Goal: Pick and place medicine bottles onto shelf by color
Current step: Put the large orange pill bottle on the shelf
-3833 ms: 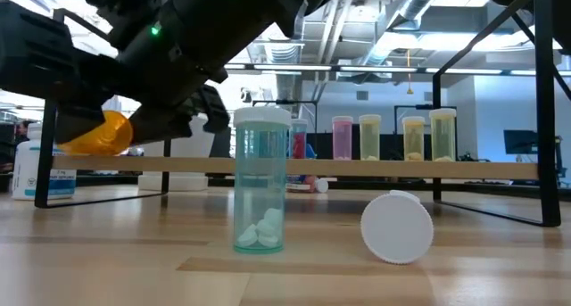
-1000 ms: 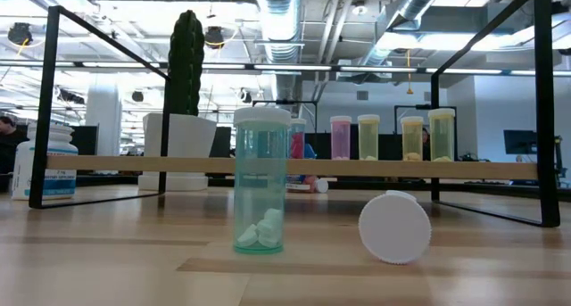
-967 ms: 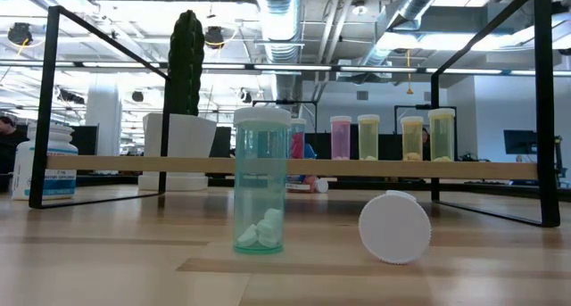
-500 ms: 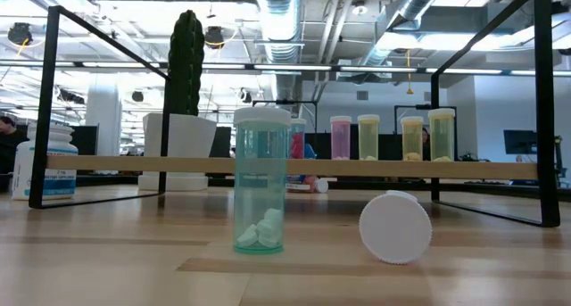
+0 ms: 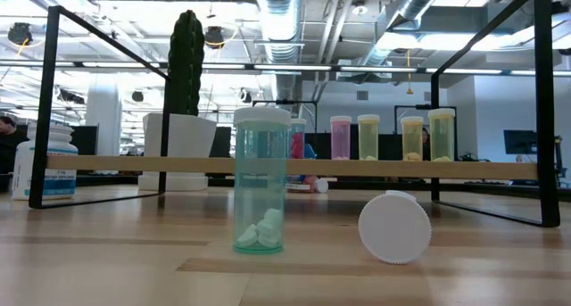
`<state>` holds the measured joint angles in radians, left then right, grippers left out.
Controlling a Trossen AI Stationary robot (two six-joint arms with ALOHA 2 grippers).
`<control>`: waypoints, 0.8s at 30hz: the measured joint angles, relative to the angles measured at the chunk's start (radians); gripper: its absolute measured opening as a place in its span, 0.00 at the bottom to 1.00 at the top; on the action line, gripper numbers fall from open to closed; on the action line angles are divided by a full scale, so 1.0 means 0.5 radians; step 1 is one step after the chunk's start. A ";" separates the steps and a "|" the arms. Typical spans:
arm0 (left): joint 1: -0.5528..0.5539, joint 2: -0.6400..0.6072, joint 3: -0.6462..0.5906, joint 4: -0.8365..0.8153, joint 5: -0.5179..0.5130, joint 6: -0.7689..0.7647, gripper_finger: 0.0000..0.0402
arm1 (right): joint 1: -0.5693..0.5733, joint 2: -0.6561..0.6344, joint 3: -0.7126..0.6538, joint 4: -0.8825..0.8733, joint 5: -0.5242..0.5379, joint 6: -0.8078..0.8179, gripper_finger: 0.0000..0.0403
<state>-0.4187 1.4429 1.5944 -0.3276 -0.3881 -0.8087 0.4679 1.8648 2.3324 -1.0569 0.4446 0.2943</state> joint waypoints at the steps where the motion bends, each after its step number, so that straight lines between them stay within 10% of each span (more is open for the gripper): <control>1: 0.000 0.001 0.000 -0.001 0.001 -0.003 0.42 | 0.000 0.000 0.000 -0.007 0.000 -0.025 0.51; 16: 0.000 -0.001 0.000 0.005 -0.030 -0.043 0.42 | -0.018 -0.027 0.045 -0.263 -0.011 -0.118 0.64; 24: 0.092 -0.003 0.000 -0.424 -0.131 -0.146 0.49 | -0.017 -0.317 0.045 -0.575 -0.391 0.388 0.65</control>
<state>-0.3725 1.4414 1.5944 -0.5396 -0.4534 -0.8817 0.4594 1.7064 2.3550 -1.3445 0.2489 0.4881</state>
